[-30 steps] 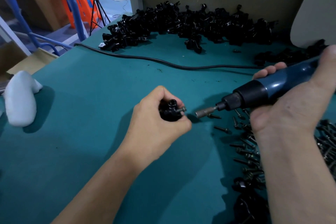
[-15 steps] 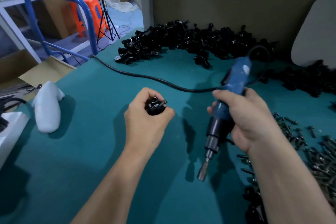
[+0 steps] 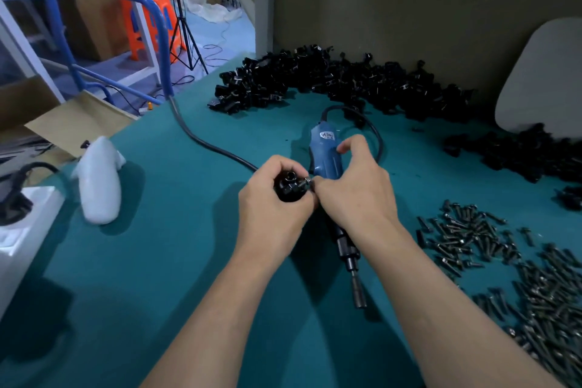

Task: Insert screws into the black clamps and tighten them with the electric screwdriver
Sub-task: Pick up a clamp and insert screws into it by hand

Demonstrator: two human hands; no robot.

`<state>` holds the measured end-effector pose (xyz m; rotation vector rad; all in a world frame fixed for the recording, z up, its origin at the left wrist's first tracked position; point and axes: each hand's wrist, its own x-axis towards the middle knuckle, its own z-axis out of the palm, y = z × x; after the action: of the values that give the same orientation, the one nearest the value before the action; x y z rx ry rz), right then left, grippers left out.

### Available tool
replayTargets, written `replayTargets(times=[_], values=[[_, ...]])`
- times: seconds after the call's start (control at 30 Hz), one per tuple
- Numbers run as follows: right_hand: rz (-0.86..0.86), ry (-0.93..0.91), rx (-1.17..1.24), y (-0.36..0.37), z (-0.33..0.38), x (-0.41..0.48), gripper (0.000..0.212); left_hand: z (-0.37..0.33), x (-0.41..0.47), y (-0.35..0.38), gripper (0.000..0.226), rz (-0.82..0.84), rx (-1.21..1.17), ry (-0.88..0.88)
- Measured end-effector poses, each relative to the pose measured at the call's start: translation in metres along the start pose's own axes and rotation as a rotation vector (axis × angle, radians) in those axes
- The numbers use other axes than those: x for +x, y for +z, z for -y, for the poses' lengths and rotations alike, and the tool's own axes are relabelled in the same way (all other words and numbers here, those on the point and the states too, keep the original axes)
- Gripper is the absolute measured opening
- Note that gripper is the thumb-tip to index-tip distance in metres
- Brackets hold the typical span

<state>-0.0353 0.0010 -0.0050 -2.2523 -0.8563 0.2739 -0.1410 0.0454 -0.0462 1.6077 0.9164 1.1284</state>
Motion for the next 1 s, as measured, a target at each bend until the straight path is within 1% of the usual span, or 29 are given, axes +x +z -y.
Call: replayTargets(times=[0.2, 0.23, 0.3, 0.33, 0.37, 0.4, 0.47, 0.5, 0.6, 0.67, 0.8, 0.93, 1.0], values=[[0.030, -0.019, -0.047, -0.005, -0.004, -0.005, 0.038, -0.003, -0.001, -0.002, 0.033, 0.021, -0.017, -0.008], [0.031, -0.031, -0.056, -0.008, -0.002, -0.006, 0.034, -0.003, -0.001, -0.002, 0.034, 0.025, -0.020, -0.015], [-0.002, -0.092, -0.048, -0.019, 0.001, -0.007, 0.018, -0.004, -0.001, -0.003, 0.036, 0.044, -0.040, -0.037], [-0.009, -0.142, -0.036, -0.025, 0.003, -0.008, 0.019, -0.004, -0.001, -0.003, 0.037, 0.058, -0.057, -0.040], [0.021, -0.189, -0.025, -0.031, 0.004, -0.010, 0.027, -0.004, -0.002, -0.003, 0.038, 0.073, -0.078, -0.034], [0.092, -0.217, -0.005, -0.035, 0.005, -0.013, 0.031, -0.004, -0.002, -0.003, 0.038, 0.088, -0.093, -0.020], [0.244, -0.231, 0.020, -0.041, 0.006, -0.020, 0.022, -0.004, -0.003, -0.003, 0.041, 0.112, -0.091, 0.014], [0.278, -0.234, 0.004, -0.043, 0.006, -0.022, 0.016, -0.005, -0.004, -0.003, 0.042, 0.121, -0.082, 0.027], [0.291, -0.253, 0.019, -0.047, 0.002, -0.024, 0.008, -0.007, -0.005, -0.002, 0.044, 0.157, -0.095, 0.034], [0.298, -0.286, 0.118, -0.050, -0.002, -0.027, 0.010, -0.009, -0.005, -0.002, 0.041, 0.208, -0.146, 0.012], [0.282, -0.369, 0.293, -0.053, -0.015, -0.034, 0.023, -0.016, -0.007, -0.003, 0.036, 0.367, -0.341, -0.088], [0.215, -0.434, 0.327, -0.054, -0.027, -0.042, 0.028, -0.019, -0.008, -0.002, 0.039, 0.491, -0.517, -0.219], [0.238, -0.455, 0.380, -0.057, -0.029, -0.045, 0.027, -0.020, -0.008, -0.005, 0.041, 0.540, -0.582, -0.233]])
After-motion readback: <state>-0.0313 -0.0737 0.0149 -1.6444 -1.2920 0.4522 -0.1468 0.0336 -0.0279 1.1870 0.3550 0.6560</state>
